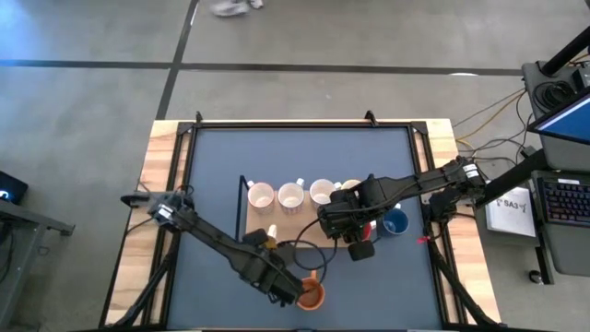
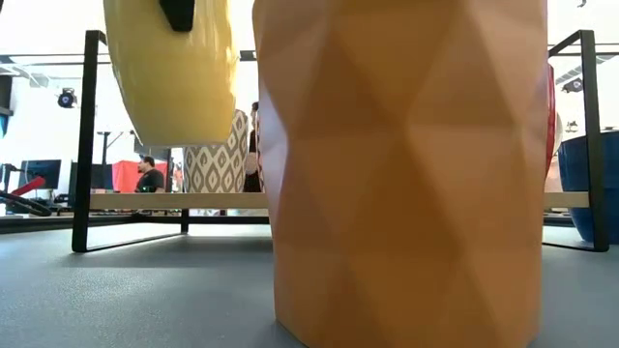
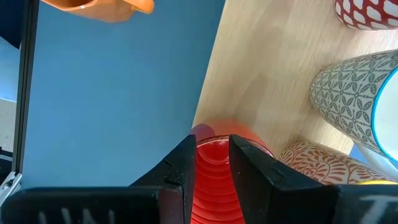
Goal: Place coffee mugs
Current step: Put the yellow mug on the shelf
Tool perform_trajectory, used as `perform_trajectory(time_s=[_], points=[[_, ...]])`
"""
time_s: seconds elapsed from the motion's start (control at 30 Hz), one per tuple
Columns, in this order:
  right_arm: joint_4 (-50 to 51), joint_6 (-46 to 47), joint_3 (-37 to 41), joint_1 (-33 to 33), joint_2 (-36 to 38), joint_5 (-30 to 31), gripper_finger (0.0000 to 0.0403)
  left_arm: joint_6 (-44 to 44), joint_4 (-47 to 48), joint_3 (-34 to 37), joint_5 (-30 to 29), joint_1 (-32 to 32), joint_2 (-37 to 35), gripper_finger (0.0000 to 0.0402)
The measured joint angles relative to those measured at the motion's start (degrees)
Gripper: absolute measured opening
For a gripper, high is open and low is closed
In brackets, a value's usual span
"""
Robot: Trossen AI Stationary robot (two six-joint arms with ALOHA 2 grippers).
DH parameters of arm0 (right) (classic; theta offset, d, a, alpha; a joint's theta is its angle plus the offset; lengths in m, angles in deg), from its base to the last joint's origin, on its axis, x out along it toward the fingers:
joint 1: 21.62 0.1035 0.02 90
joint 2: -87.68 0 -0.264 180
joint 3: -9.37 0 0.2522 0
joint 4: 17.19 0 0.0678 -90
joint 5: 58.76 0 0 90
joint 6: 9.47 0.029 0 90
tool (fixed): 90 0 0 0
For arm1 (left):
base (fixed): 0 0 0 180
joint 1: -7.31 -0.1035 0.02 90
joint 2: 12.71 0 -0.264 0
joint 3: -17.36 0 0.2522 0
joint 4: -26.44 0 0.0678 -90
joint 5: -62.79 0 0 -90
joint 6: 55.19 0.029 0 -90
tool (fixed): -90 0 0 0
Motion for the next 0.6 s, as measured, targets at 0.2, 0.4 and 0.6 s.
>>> perform_trajectory(time_s=[0.2, 0.4, 0.6], points=[[0.0, 0.7, 0.0, 0.0, 0.0, 0.0, 0.0083, 3.9, 1.4, 2.1, 1.4, -2.6, -0.2, 0.0006], [0.0, 1.0, 0.0, 0.0, 0.1, 0.0, 0.0080, 8.0, 2.2, 3.8, 1.6, -5.1, -0.2, 0.0007], [0.1, 0.9, 0.0, 0.0, 0.1, 0.1, 0.0080, 9.9, 2.2, 6.6, 4.3, -6.3, -0.3, 0.0007]])
